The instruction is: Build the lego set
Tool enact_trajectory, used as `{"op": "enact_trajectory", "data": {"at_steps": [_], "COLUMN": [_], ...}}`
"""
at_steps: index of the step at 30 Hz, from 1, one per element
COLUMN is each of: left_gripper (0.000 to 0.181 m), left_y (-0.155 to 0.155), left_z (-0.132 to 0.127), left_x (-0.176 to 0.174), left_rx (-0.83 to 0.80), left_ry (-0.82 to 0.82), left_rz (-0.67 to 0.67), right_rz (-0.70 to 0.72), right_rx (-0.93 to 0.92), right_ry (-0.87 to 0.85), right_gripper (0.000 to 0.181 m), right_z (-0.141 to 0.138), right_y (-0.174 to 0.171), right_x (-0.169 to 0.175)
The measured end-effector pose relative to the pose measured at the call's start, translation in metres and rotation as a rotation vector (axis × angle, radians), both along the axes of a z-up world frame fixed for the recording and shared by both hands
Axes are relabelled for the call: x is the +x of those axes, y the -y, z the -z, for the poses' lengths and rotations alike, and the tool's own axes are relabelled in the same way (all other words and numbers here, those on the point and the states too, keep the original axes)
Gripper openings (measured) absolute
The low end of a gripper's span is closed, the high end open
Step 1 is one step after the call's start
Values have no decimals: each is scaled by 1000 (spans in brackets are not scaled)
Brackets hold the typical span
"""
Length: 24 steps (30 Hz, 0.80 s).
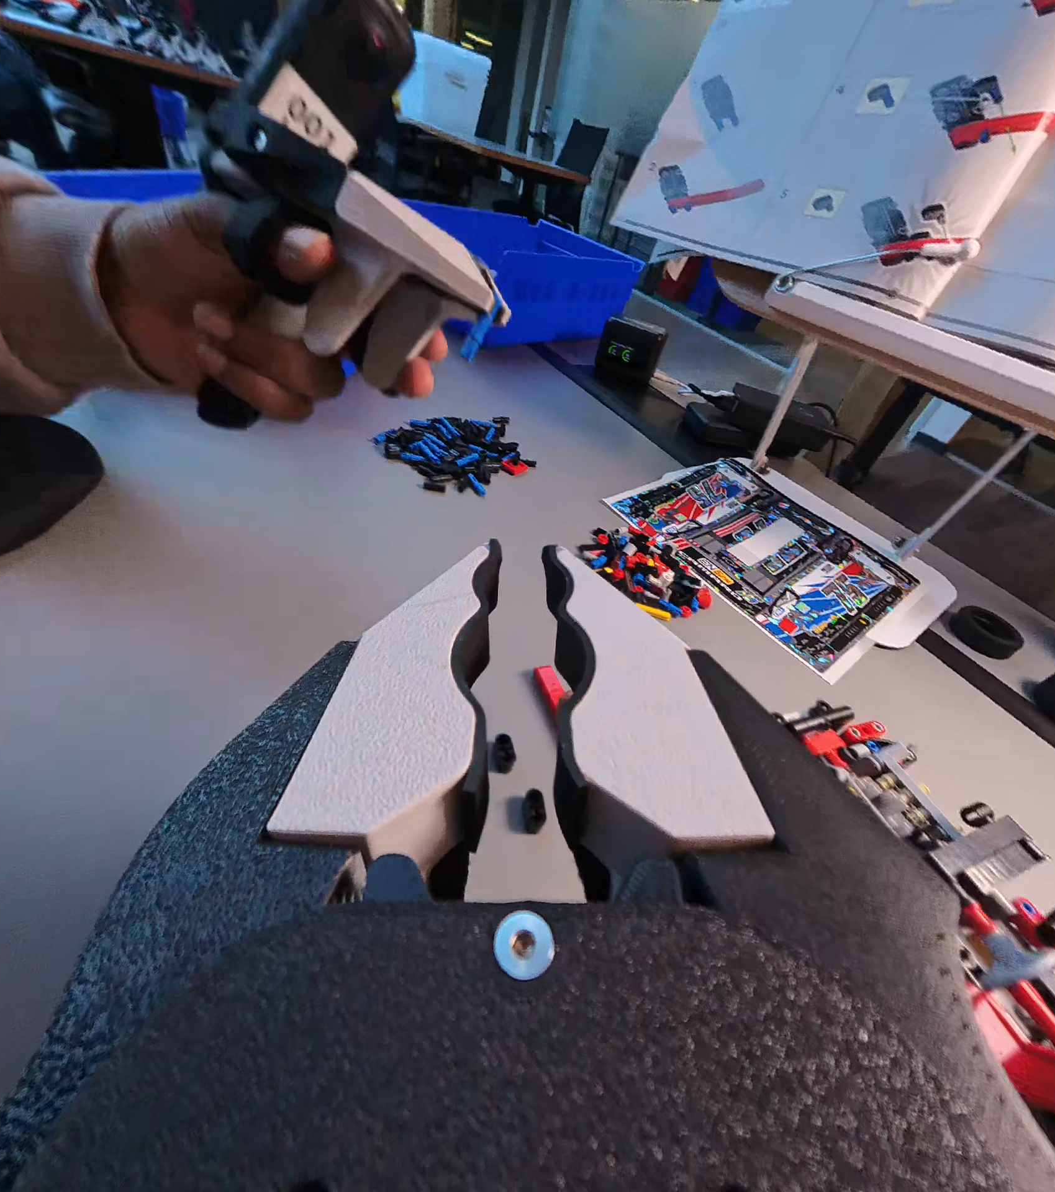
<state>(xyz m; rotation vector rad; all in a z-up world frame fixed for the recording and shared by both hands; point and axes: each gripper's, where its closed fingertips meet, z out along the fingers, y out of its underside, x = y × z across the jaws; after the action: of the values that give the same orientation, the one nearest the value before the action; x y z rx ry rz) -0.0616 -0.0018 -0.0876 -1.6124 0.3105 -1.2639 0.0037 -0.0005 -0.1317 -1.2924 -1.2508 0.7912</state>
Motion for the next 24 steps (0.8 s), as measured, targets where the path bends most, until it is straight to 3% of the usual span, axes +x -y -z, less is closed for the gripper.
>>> {"op": "enact_trajectory", "data": {"at_steps": [4, 10, 19, 22, 24], "left_gripper": [0, 0, 1, 22, 25], "left_y": [4, 13, 25, 20, 7], "left_z": [12, 12, 17, 9, 8], "left_x": [15, 33, 48, 25, -19], "left_rx": [-167, -135, -52, 65, 116], "left_ry": [349, 383, 214, -33, -340], "left_rz": [72, 93, 113, 35, -89], "right_rz": [-24, -34, -83, -92, -73], "right_rx": [-16, -104, -253, -201, -189], "right_ry": [-13, -33, -52, 127, 352], "right_gripper": [15, 15, 3, 2, 1], "right_z": [-9, -14, -11, 7, 38], "right_y": [16, 29, 33, 27, 16], "right_x": [-13, -26, -26, -7, 25]}}
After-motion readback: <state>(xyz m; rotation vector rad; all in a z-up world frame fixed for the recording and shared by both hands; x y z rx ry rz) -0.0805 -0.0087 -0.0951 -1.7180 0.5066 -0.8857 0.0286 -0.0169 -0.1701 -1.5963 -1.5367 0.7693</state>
